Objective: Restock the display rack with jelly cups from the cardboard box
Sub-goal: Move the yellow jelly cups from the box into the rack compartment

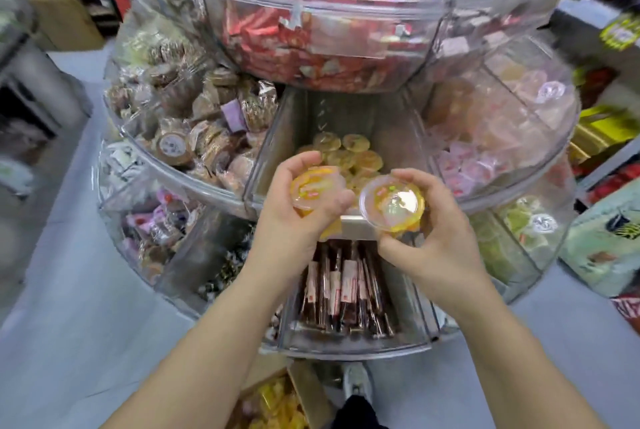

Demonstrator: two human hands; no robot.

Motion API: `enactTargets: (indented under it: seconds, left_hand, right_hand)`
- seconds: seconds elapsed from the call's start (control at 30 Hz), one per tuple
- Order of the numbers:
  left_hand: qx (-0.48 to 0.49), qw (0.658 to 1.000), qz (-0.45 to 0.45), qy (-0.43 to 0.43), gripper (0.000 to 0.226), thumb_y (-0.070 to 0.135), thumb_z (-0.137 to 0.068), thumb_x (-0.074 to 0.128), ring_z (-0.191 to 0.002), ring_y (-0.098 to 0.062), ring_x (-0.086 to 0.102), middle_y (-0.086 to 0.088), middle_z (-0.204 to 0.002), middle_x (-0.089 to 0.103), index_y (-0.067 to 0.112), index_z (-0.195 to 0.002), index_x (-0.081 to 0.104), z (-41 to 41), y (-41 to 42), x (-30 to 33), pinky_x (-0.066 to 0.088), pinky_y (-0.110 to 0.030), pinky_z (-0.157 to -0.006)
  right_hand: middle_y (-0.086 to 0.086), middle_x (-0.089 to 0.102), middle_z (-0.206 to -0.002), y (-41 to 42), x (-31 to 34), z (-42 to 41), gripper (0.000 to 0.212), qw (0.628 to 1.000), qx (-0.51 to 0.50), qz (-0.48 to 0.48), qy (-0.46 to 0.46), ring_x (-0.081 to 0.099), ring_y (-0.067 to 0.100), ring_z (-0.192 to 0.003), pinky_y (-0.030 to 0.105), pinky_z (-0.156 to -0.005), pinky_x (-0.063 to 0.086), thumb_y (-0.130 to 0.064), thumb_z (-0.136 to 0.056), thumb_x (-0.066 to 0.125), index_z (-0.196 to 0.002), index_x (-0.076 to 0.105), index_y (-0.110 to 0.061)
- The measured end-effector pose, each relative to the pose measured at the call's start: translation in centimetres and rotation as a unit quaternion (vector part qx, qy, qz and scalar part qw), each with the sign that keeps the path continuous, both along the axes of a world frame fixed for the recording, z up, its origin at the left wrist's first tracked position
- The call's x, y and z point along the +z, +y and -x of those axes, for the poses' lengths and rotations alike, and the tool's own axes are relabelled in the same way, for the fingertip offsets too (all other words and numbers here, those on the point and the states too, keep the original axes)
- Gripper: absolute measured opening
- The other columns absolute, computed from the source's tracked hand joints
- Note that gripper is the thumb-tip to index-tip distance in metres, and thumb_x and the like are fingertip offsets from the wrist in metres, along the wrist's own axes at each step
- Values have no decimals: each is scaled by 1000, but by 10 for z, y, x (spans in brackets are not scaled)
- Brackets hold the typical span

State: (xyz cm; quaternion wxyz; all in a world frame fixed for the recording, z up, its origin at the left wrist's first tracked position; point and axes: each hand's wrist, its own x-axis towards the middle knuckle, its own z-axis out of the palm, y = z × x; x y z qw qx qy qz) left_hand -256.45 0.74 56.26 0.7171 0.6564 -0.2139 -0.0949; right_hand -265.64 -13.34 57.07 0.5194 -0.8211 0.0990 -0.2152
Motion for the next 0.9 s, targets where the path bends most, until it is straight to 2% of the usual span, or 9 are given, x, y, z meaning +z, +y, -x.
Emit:
enactTargets:
  seconds: [0.1, 0.2, 0.3, 0.37, 0.47, 0.57, 0.73, 0.83, 0.9]
  left_hand:
    - [45, 999, -22, 2, 68, 45, -58, 75, -100, 0, 61, 8, -113, 62, 38, -118, 46, -40, -26, -3, 48, -15, -80]
    - [40, 996, -80, 4, 68, 30, -65, 71, -109, 1, 54, 17, -121, 51, 52, -119, 35, -79, -49, -15, 47, -24, -91]
    - [31, 990, -132, -37, 77, 24, -72, 67, -112, 14, 47, 31, -123, 43, 43, -134, 26, -95, -55, -22, 41, -10, -92]
    - [48, 983, -164, -66, 85, 27, -68, 75, -116, 11, 46, 28, -126, 42, 32, -138, 28, -105, -56, -26, 37, -8, -95]
    - [82, 970, -206, -100, 82, 38, -51, 83, -108, 1, 54, 20, -116, 54, 32, -123, 45, -113, -58, -24, 42, -15, -92]
    - [89, 968, -210, -109, 59, 42, -48, 84, -94, -1, 60, 12, -102, 63, 38, -98, 53, -118, -58, -21, 46, -13, -82]
    - [41, 987, -156, 1, 61, 33, -52, 87, -79, 7, 58, 13, -91, 59, 33, -97, 46, -121, -57, -27, 46, -10, -70]
    - [-20, 977, -137, 159, 66, 15, -68, 80, -84, 2, 64, 5, -103, 61, 31, -116, 38, -124, -58, -38, 50, -12, -63]
    - [-34, 967, -160, 197, 71, 0, -75, 70, -92, -7, 61, 1, -107, 60, 24, -130, 32, -127, -60, -40, 51, -16, -66]
  right_hand:
    - [-26, 60, -104, -32, 7, -42, 62, 999, 38, 17, 12, 59, -3, -93, 7, -79, 43, -20, -56, 63, -110, 48, -46]
    - [-27, 60, -105, -64, 0, -87, 67, 996, 71, 9, 46, 59, -6, -93, 8, -78, 44, -9, -61, 64, -115, 47, -46]
    - [-25, 57, -112, -76, -11, -111, 73, 993, 82, 13, 78, 56, -11, -98, -1, -73, 40, -1, -70, 65, -128, 43, -40]
    - [-15, 55, -123, -78, -19, -121, 70, 993, 78, 8, 92, 54, -5, -107, 1, -82, 40, -4, -74, 66, -133, 41, -32]
    - [-7, 57, -123, -77, -23, -132, 60, 994, 62, 8, 87, 53, 1, -111, 14, -93, 42, -10, -72, 73, -126, 49, -24]
    - [-18, 59, -94, -72, -25, -136, 47, 996, 36, 3, 76, 56, -9, -87, 7, -71, 43, -16, -65, 79, -98, 51, -33]
    - [-21, 56, -84, -68, -32, -140, 43, 991, 14, -21, 134, 55, -9, -79, 9, -62, 43, -26, -64, 78, -89, 46, -37]
    - [-19, 52, -91, -71, -37, -143, 52, 979, 17, -69, 192, 58, 4, -84, 26, -70, 53, -28, -70, 78, -110, 45, -24]
    - [-19, 49, -90, -74, -39, -143, 52, 972, 16, -96, 216, 59, 10, -86, 30, -71, 55, -21, -73, 77, -111, 42, -23]
